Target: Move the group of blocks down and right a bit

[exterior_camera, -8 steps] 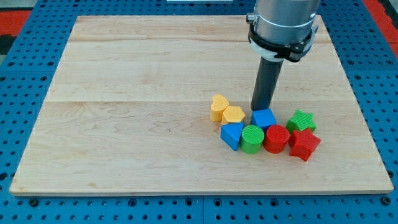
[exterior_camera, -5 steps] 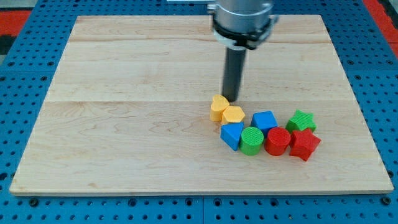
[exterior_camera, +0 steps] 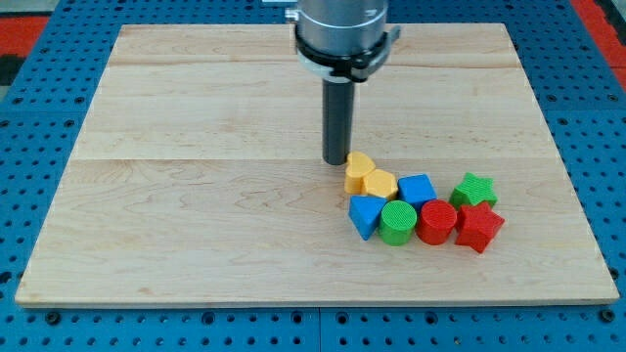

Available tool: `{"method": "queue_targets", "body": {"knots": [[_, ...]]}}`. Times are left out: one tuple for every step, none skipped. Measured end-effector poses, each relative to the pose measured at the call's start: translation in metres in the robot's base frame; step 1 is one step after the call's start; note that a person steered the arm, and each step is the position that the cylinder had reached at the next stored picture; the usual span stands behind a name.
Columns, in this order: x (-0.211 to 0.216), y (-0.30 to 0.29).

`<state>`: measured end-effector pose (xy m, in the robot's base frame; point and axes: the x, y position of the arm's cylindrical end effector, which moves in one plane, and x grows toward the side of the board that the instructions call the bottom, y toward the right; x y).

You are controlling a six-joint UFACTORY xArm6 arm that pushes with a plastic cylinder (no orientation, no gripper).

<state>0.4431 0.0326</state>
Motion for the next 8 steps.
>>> {"method": "queue_targets", "body": {"knots": [[0.012,0.002],[0.033,0.006],[0.037,0.014],[0.034,-0.005],[0.038,-0.048],[0.066,-0.065],[0.095,-0.054],[0.095,-0.018]]}}
